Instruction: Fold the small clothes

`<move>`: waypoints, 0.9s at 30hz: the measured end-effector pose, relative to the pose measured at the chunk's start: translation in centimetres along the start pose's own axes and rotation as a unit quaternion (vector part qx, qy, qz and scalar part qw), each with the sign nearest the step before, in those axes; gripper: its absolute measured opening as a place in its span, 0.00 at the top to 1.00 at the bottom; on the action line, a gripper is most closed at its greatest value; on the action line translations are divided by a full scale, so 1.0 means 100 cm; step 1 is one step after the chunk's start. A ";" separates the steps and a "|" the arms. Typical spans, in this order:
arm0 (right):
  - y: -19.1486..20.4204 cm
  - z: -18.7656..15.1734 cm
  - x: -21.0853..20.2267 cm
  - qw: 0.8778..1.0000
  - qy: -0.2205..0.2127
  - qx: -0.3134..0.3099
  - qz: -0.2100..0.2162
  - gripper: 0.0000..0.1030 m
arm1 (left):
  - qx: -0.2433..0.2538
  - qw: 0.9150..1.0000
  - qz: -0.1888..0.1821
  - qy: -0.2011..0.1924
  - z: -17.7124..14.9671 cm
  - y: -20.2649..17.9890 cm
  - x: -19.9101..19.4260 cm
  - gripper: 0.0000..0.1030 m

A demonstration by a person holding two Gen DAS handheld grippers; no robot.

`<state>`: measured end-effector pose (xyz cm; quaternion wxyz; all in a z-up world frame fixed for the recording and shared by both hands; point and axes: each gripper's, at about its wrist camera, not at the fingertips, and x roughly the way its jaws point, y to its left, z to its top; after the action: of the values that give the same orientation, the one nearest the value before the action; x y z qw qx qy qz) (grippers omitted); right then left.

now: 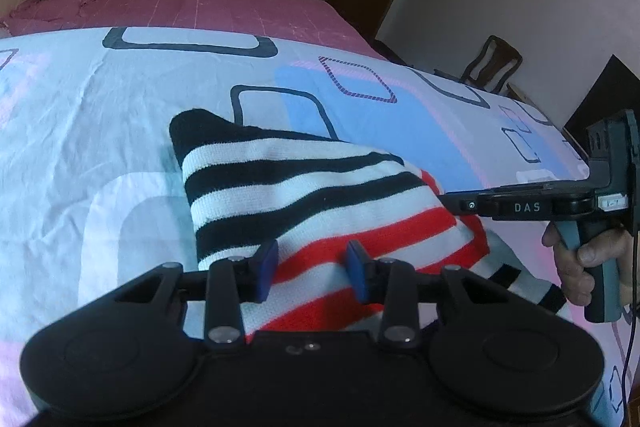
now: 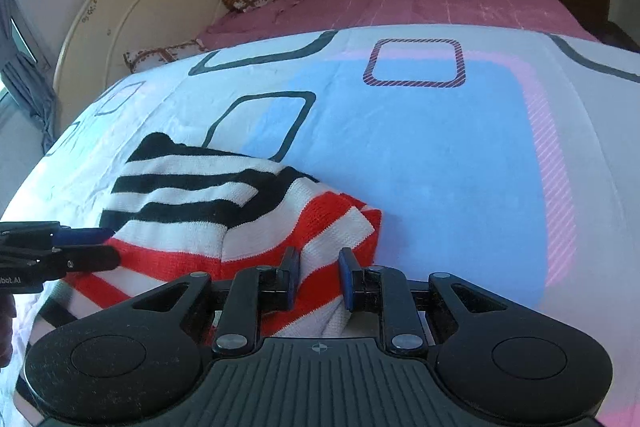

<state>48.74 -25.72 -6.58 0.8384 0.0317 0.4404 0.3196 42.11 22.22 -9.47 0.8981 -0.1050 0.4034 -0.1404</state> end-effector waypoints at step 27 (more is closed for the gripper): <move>0.079 -0.094 -0.094 0.987 0.022 -0.160 -0.009 0.90 | 0.045 0.998 0.048 -0.014 -0.082 -0.061 -0.074 0.70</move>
<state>33.77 -26.84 -2.92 0.8257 -0.1140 0.4021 0.3788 30.13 18.34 -7.82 0.9130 -0.0473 0.3889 -0.1137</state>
